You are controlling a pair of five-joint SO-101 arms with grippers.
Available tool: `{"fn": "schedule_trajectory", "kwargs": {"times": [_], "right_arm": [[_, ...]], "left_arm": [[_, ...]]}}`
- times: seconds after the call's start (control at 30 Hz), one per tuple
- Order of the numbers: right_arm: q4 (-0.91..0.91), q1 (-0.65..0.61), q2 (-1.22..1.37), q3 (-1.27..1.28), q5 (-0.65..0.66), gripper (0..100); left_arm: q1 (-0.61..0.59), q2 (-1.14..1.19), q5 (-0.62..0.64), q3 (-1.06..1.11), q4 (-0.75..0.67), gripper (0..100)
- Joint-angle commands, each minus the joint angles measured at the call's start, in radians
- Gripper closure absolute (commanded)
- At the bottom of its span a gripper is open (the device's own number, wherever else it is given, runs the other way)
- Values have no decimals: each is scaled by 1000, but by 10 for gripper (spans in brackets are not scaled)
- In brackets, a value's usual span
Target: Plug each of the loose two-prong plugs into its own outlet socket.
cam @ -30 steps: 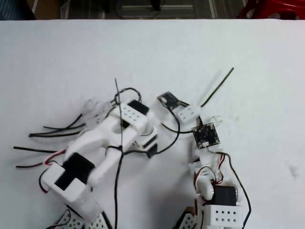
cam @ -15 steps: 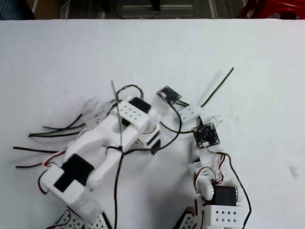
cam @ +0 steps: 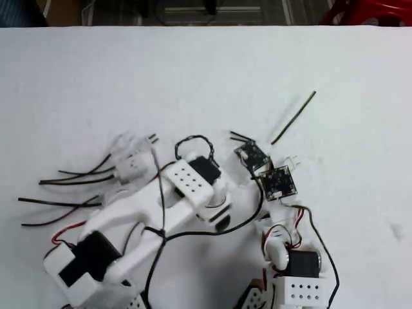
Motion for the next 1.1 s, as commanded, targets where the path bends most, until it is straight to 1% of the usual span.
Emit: {"fn": "schedule_trajectory", "kwargs": {"times": [0.0,0.1,0.17,0.27,0.3,0.37,0.43,0.5,0.7,1.03,1.07], "right_arm": [[2,-2,-10,11,5,975],[2,-2,-10,11,5,975],[2,-2,-10,11,5,975],[2,-2,-10,11,5,975],[2,-2,-10,11,5,975],[2,-2,-10,11,5,975],[2,-2,-10,11,5,975],[2,-2,-10,11,5,975],[2,-2,-10,11,5,975],[2,-2,-10,11,5,975],[2,-2,-10,11,5,975]], "left_arm": [[-61,-67,-2,-38,-18,753],[-133,-125,-60,-84,40,752],[-150,-196,-124,-97,86,752],[-156,-309,-175,-80,97,752],[-166,-338,-184,-52,77,752],[-193,-363,-203,26,-12,752],[-217,-349,-216,121,-124,752],[-226,-323,-233,186,-187,752],[-211,-252,-245,199,-206,752],[-134,-163,-241,199,-212,752],[-124,-163,-224,201,-212,752]]}}
